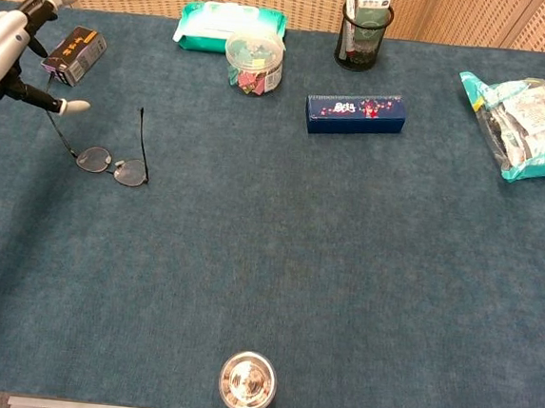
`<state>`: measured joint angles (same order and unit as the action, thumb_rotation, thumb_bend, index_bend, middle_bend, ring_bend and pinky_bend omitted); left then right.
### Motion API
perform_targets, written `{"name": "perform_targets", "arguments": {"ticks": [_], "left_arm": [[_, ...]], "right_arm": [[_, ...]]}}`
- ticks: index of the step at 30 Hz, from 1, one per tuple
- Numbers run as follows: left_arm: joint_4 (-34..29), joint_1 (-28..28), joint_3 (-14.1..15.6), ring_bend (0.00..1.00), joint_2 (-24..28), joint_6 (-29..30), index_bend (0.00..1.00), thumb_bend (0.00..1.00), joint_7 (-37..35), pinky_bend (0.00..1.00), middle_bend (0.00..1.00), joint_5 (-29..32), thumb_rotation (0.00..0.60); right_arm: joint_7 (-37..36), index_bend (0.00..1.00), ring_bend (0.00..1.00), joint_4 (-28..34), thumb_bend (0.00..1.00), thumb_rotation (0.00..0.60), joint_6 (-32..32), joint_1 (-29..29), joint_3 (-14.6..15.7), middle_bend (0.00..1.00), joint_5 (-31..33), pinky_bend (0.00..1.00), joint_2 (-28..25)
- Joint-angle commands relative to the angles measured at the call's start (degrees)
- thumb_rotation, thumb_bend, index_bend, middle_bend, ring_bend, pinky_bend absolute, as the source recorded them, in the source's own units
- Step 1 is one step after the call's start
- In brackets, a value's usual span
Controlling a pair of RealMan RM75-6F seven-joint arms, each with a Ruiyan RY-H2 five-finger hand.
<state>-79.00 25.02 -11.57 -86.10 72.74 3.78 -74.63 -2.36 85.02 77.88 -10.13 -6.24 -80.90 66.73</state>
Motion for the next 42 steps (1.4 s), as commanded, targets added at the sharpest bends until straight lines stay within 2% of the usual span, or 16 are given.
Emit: {"name": "perform_targets", "arguments": {"ticks": [1, 9, 15, 18, 25, 32, 37, 42], "left_arm": [[-1.24, -0.46, -0.73, 0.13, 1.58, 0.71, 0.0, 0.04, 2.21, 0.32, 0.0, 1.34, 0.6], [-2.1, -3.02, -0.1, 0.13, 4.75, 2.35, 0.0, 0.04, 5.15, 0.32, 0.0, 3.42, 0.6], [-2.16, -4.49, -0.84, 0.13, 5.39, 4.51, 0.0, 0.04, 6.33, 0.32, 0.0, 5.01, 0.6], [-0.83, -4.56, -1.15, 0.13, 5.01, 4.35, 0.0, 0.04, 6.77, 0.32, 0.0, 5.9, 0.6], [5.66, -2.83, -2.15, 0.13, 2.16, -0.05, 0.0, 0.04, 4.88, 0.32, 0.0, 8.49, 0.6], [10.66, -0.49, -3.1, 0.13, -0.89, -2.78, 0.0, 0.04, 2.35, 0.32, 0.0, 8.46, 0.6], [11.04, 0.75, -3.35, 0.13, -1.75, -2.87, 0.0, 0.04, 1.91, 0.32, 0.0, 7.2, 0.6], [7.88, 0.91, -3.29, 0.13, -1.47, -1.32, 0.0, 0.04, 2.53, 0.32, 0.0, 5.85, 0.6]], "right_arm": [[-0.26, 0.43, 0.34, -0.07, 0.22, 0.6, 0.21, 0.04, -0.06, 0.39, -0.16, 0.58, -0.34], [-0.84, 0.43, 0.34, -0.32, 0.22, 0.6, 0.42, 0.23, -0.35, 0.39, 0.21, 0.58, -1.16], [-1.82, 0.43, 0.34, -1.12, 0.22, 0.6, -0.01, 0.24, 0.01, 0.39, 0.01, 0.58, -0.74], [-2.04, 0.43, 0.34, -1.26, 0.22, 0.6, 0.08, 0.29, 0.03, 0.39, -0.1, 0.58, -0.76], [-1.85, 0.44, 0.34, -1.06, 0.22, 0.6, 0.53, 0.69, 0.11, 0.39, 0.02, 0.58, -0.88], [-1.66, 0.43, 0.34, -0.99, 0.22, 0.6, 0.39, 0.77, -0.03, 0.39, 0.45, 0.58, -0.98], [-1.74, 0.43, 0.34, -1.16, 0.22, 0.6, 0.17, 0.73, 0.01, 0.39, 0.52, 0.58, -0.81], [-2.06, 0.43, 0.34, -1.38, 0.22, 0.6, 0.15, 0.81, 0.07, 0.39, 0.51, 0.58, -0.62]]}}
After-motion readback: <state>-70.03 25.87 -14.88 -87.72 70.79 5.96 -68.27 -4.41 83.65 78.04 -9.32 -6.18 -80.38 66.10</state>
